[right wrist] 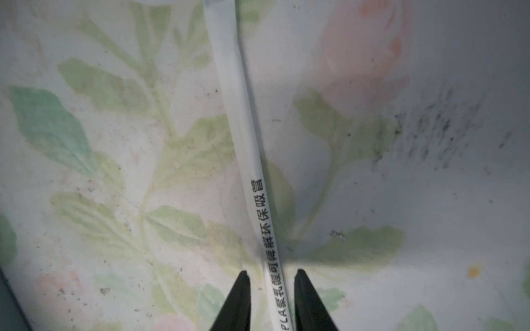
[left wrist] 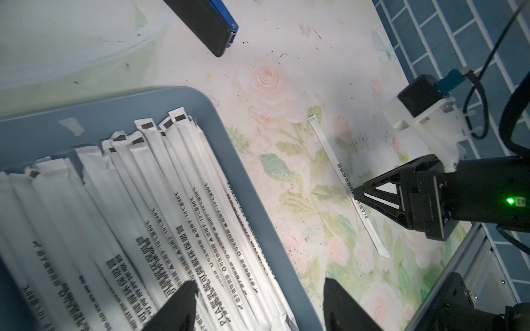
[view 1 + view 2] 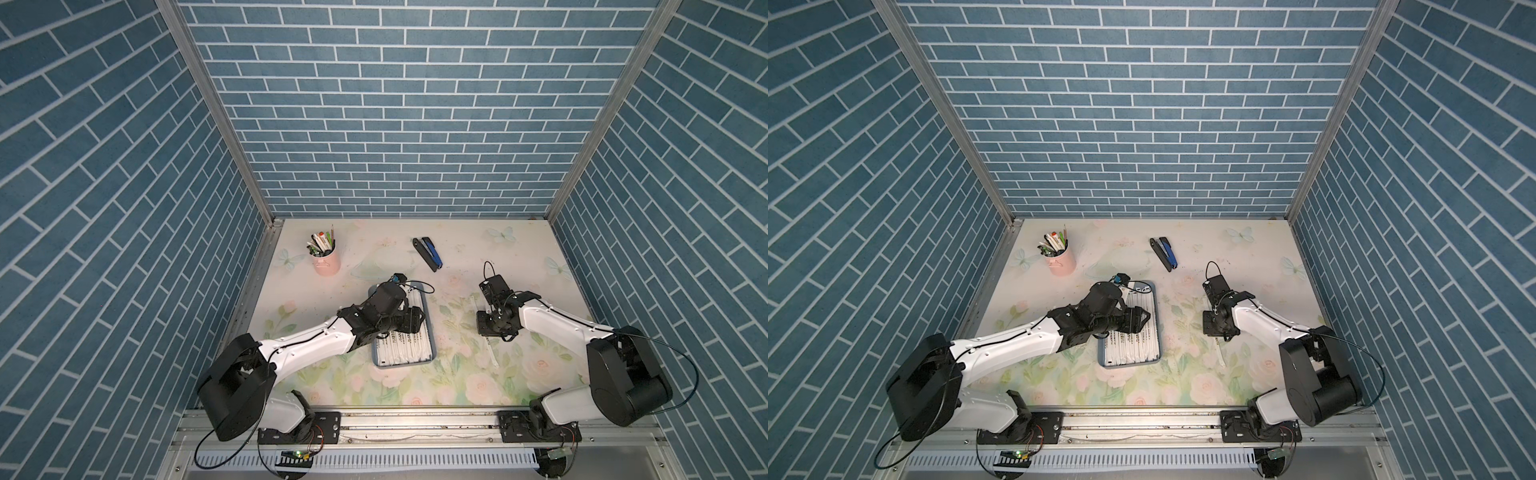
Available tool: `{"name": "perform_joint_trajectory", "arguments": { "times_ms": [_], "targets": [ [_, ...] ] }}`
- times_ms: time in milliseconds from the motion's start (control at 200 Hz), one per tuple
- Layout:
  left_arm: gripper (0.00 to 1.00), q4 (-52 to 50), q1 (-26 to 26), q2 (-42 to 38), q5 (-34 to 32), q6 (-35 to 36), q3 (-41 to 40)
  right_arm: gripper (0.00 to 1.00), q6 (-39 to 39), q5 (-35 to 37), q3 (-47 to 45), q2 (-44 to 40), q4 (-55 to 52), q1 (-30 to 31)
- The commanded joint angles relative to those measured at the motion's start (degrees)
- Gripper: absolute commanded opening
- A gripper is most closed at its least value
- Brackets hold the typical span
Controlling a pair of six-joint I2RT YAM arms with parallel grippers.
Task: Put the straws into the storage box
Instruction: Pick up the straw from the center of the board.
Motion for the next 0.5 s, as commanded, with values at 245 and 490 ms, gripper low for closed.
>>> {"name": "perform_joint_trajectory", "arguments": {
  "times_ms": [245,490],
  "targets": [
    [0.72,1.5,-2.5,2.6,-0.2,0.0,2.5,0.22,-1.8,-0.3,-1.6,2.1,2.2,-0.4],
    [0.72,1.2,-2.6,2.3,-0.7,0.2,2.3,0.15,-1.9,-0.9,-3.4,2.8,3.7,-0.7]
  ]
}}
